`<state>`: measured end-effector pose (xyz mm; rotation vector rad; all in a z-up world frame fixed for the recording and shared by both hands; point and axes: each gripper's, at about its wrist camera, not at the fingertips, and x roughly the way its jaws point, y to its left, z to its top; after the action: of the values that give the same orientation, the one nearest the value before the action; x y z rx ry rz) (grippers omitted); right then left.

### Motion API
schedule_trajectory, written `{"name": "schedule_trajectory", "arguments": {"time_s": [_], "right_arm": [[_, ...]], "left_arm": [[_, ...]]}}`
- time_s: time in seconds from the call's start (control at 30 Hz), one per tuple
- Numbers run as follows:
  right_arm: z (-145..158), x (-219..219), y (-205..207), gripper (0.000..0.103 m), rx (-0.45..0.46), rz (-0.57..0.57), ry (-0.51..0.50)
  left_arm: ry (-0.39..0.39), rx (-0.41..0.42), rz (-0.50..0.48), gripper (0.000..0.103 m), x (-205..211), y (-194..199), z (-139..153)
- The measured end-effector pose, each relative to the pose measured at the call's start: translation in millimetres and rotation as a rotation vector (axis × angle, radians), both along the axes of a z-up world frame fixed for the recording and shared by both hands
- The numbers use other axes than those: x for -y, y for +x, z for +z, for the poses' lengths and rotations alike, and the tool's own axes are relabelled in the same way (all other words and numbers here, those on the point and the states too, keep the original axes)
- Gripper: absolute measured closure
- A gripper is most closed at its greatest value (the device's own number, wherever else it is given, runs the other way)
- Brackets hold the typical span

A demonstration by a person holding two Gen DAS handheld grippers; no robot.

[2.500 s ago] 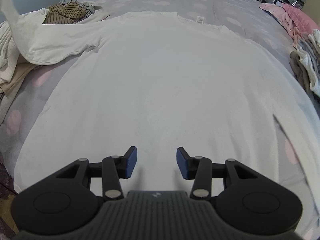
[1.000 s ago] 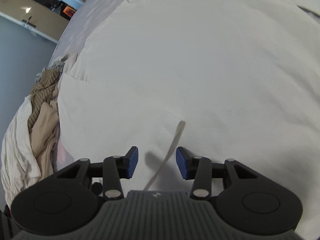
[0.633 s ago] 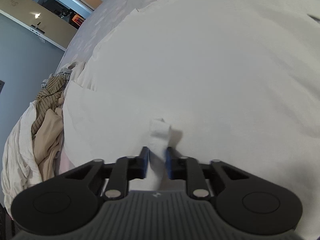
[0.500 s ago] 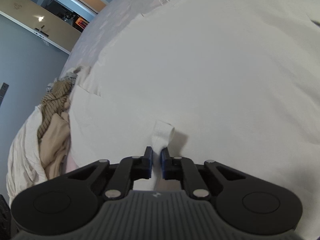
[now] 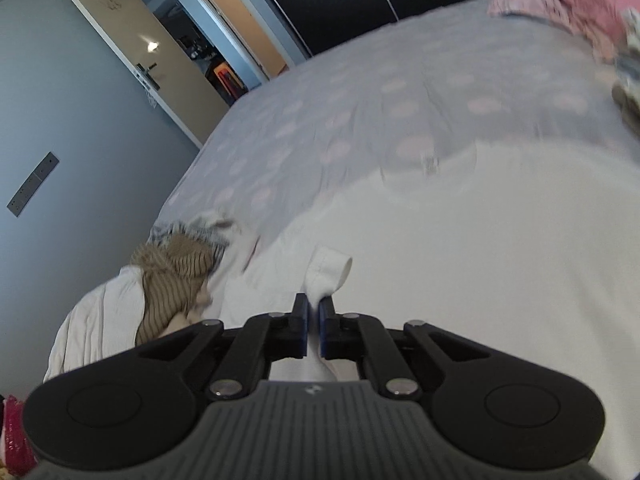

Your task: Fold clothes

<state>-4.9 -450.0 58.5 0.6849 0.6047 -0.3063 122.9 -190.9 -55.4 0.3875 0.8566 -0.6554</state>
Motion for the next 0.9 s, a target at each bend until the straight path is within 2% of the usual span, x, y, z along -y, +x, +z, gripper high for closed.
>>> {"name": "schedule_trajectory", "arguments": {"time_s": [0.13,0.3,0.5,0.67,0.73,0.8,0.9], "right_arm": [[30.7,36.3,6.4,0.097,0.064,-0.041,-0.047],[38.0,81.2,3.8,0.097,0.129,-0.116,-0.009],[23.2,119.1,0.4,0.097,0.131,-0.197,0.02],[6.9,139.7,-3.0,0.097,0.098,-0.24,0.021],[-0.3,145.7,-5.0,0.097,0.085,-0.254,0.025],[-6.5,151.2,-7.3,0.097,0.073,-0.264,0.031],[-13.9,157.9,-9.8,0.097,0.062,-0.28,0.049]], "left_arm": [[0.008,0.004,0.004,0.076,8.3,21.1,-6.3],[0.025,0.019,-0.046,0.076,29.2,36.5,-19.2],[0.016,0.02,-0.133,0.072,58.5,49.0,-33.0],[-0.003,0.03,-0.17,0.071,79.7,55.5,-44.3],[0.006,0.058,-0.219,0.071,90.3,51.4,-45.8],[0.025,0.096,-0.27,0.063,101.9,45.2,-47.6],[0.076,0.143,-0.332,0.062,117.8,35.4,-54.4]]}}
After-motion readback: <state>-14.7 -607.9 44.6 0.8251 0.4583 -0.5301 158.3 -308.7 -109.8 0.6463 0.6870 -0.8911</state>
